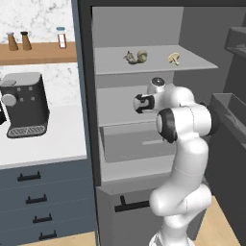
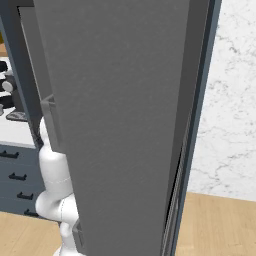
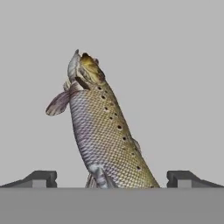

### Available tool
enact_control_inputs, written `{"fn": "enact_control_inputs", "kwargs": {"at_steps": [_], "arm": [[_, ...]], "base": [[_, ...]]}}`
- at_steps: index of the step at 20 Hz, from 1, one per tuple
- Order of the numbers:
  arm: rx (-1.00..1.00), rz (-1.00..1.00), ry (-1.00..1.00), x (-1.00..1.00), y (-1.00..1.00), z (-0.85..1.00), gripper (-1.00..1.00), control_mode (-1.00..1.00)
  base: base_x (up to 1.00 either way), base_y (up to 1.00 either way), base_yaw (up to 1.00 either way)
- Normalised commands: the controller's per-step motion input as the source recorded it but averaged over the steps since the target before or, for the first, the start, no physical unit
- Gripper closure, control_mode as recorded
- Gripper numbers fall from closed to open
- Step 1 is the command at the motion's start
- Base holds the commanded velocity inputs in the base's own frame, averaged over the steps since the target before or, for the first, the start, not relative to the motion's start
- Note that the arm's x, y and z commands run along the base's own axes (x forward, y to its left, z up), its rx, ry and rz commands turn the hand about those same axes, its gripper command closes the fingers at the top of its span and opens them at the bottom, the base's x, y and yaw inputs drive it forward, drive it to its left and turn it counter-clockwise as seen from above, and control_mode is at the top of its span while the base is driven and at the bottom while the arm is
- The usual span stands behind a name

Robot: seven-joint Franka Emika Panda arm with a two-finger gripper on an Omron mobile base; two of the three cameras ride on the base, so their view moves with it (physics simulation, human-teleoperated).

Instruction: Place one mushroom and one fish in each tupperware on the nearby counter, to pack two identical lunches.

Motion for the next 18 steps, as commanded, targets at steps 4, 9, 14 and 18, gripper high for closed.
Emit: {"fn": "enact_control_inputs", "kwargs": {"at_steps": [4,9,14,18], "arm": [[-0.01,0.00,0.00,0.28,-0.11,-0.39,-1.00,-1.00],[0.00,0.01,-0.01,0.14,-0.09,-0.24,1.00,-1.00],[-0.01,0.00,0.00,-0.05,0.00,-0.08,1.00,-1.00],[0.12,0.06,-0.28,-0.93,-0.28,-0.03,1.00,-1.00]], "base": [[0.00,0.00,0.00],[0.00,0.00,0.00],[0.00,0.00,0.00],[0.00,0.00,0.00]]}}
